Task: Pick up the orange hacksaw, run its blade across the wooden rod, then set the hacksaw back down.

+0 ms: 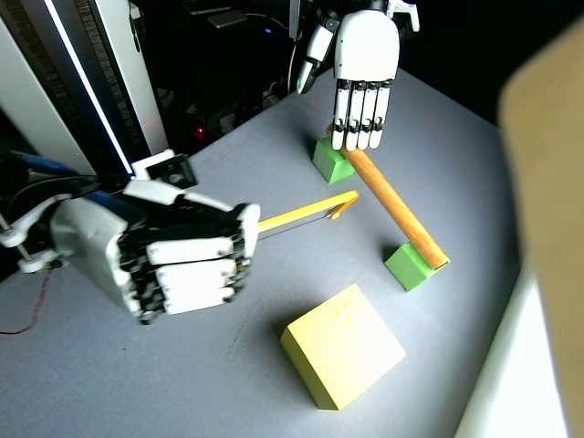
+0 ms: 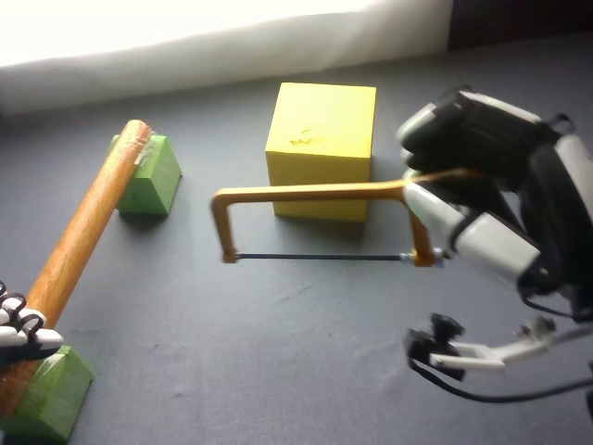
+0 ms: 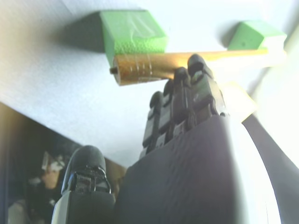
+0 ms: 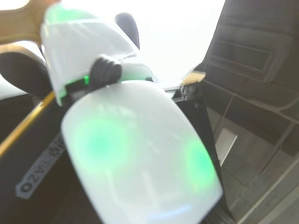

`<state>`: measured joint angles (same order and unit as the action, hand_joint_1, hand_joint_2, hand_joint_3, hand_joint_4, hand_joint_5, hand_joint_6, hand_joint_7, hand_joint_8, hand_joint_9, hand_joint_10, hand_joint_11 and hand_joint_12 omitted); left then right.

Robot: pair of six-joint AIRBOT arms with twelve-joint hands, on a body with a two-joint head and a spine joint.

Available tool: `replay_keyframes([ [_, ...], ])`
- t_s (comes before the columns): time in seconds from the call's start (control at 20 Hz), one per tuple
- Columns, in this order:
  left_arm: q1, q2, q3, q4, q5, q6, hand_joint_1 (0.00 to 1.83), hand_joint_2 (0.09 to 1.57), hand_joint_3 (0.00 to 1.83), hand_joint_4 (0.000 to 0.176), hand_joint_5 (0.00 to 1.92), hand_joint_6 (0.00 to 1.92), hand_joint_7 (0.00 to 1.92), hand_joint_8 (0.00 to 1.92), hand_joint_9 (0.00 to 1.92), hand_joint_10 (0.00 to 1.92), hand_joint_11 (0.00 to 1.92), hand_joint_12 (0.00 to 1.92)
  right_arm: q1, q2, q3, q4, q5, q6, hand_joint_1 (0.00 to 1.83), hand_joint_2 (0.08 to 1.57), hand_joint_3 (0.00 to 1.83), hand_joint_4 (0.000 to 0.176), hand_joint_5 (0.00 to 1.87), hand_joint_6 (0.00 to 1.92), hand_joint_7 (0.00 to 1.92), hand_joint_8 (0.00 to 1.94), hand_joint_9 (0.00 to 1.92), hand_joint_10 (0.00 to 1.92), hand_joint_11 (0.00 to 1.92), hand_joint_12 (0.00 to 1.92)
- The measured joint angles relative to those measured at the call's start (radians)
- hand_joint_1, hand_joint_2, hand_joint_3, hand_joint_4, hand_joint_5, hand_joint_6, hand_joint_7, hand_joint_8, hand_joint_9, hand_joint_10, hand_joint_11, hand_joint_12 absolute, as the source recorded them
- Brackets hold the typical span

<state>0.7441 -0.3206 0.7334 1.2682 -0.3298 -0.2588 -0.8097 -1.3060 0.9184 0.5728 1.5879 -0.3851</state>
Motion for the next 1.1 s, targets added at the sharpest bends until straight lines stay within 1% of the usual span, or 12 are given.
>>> replay_keyframes([
  [0.05,-0.001,0.000,0.000,0.000,0.000,0.000,0.00,1.28,0.00,0.000,0.04,0.00,0.05,0.00,0.04,0.00,0.00,0.09,-0.026,0.000,0.008,-0.006,0.020,0.024,1.48,1.15,0.00,0.000,0.73,1.12,0.83,1.09,0.96,1.10,0.83,1.62],
  [0.1,-0.003,0.000,0.000,0.000,0.000,0.000,0.00,1.28,0.00,0.000,0.05,0.00,0.06,0.00,0.05,0.00,0.00,0.11,-0.036,0.000,0.013,-0.013,0.026,0.026,1.49,1.14,0.00,0.000,0.75,1.09,0.84,1.08,0.96,1.09,0.84,1.61],
  [0.15,-0.003,-0.001,0.000,0.000,0.000,0.000,0.00,1.28,0.00,0.000,0.05,0.00,0.06,0.00,0.05,0.00,0.00,0.11,-0.074,-0.003,0.037,-0.068,0.036,0.034,1.49,1.14,0.00,0.000,0.76,1.08,0.84,1.07,0.96,1.09,0.84,1.61],
  [0.2,-0.003,-0.001,0.000,0.000,0.000,0.000,0.00,1.28,0.00,0.000,0.05,0.00,0.06,0.00,0.05,0.00,0.00,0.11,-0.090,-0.009,0.047,-0.090,0.040,0.035,1.49,1.14,0.00,0.000,0.76,1.08,0.84,1.07,0.96,1.09,0.84,1.61],
  [0.35,-0.003,-0.001,0.000,0.000,0.000,0.000,0.00,1.28,0.00,0.000,0.05,0.00,0.07,0.00,0.05,0.00,0.00,0.09,-0.124,-0.056,0.103,-0.161,0.029,0.043,1.49,1.14,0.00,0.000,0.76,1.07,0.85,1.06,0.97,1.07,0.85,1.60],
  [0.4,-0.004,-0.001,0.000,0.000,0.000,0.000,0.01,1.28,0.00,0.000,0.08,0.00,0.08,0.00,0.08,0.00,0.00,0.17,-0.124,-0.068,0.122,-0.174,0.024,0.047,1.49,1.13,0.00,0.000,0.77,1.08,0.85,1.05,0.98,1.05,0.85,1.59],
  [0.5,-0.004,-0.001,0.000,0.000,0.000,0.000,0.00,1.27,0.00,0.000,0.03,0.00,0.04,0.00,0.04,0.00,0.00,0.09,-0.120,-0.100,0.181,-0.220,0.016,0.056,1.49,1.13,0.00,0.000,0.78,1.09,0.85,1.05,0.98,1.06,0.85,1.59],
  [0.7,-0.007,-0.001,0.000,0.000,0.000,0.000,0.00,1.27,0.00,0.000,0.03,0.00,0.02,0.00,0.01,0.00,0.00,0.04,-0.106,-0.164,0.237,-0.228,0.014,0.054,1.49,1.14,0.00,0.000,0.81,1.07,0.81,1.09,0.96,1.08,0.84,1.59],
  [0.85,-0.008,-0.002,0.000,0.000,-0.001,0.000,0.00,1.27,0.00,0.000,0.04,0.00,0.04,0.01,0.03,0.01,0.02,0.05,-0.105,-0.213,0.299,-0.229,0.018,0.068,1.48,1.14,0.00,0.000,0.82,1.06,0.80,1.11,0.96,1.08,0.85,1.58],
  [1.0,-0.011,-0.010,0.004,0.000,0.000,0.000,0.00,1.27,0.00,0.000,0.04,0.01,0.04,0.01,0.03,0.01,0.02,0.06,-0.112,-0.239,0.327,-0.224,0.028,0.075,1.49,1.14,0.00,0.000,0.83,1.02,0.79,1.15,0.95,1.09,0.86,1.56],
  [1.05,-0.011,-0.010,0.004,0.000,-0.001,0.000,0.00,1.27,0.00,0.000,0.04,0.01,0.04,0.01,0.03,0.01,0.02,0.06,-0.118,-0.242,0.327,-0.225,0.029,0.076,1.49,1.14,0.00,0.000,0.83,0.99,0.77,1.19,0.95,1.09,0.87,1.55],
  [1.1,-0.011,-0.010,0.006,0.000,-0.001,0.000,0.00,1.27,0.00,0.000,0.04,0.01,0.04,0.01,0.03,0.01,0.02,0.06,-0.131,-0.248,0.327,-0.225,0.032,0.076,1.48,1.15,0.00,0.000,0.80,1.02,0.74,1.25,0.93,1.12,0.88,1.54],
])
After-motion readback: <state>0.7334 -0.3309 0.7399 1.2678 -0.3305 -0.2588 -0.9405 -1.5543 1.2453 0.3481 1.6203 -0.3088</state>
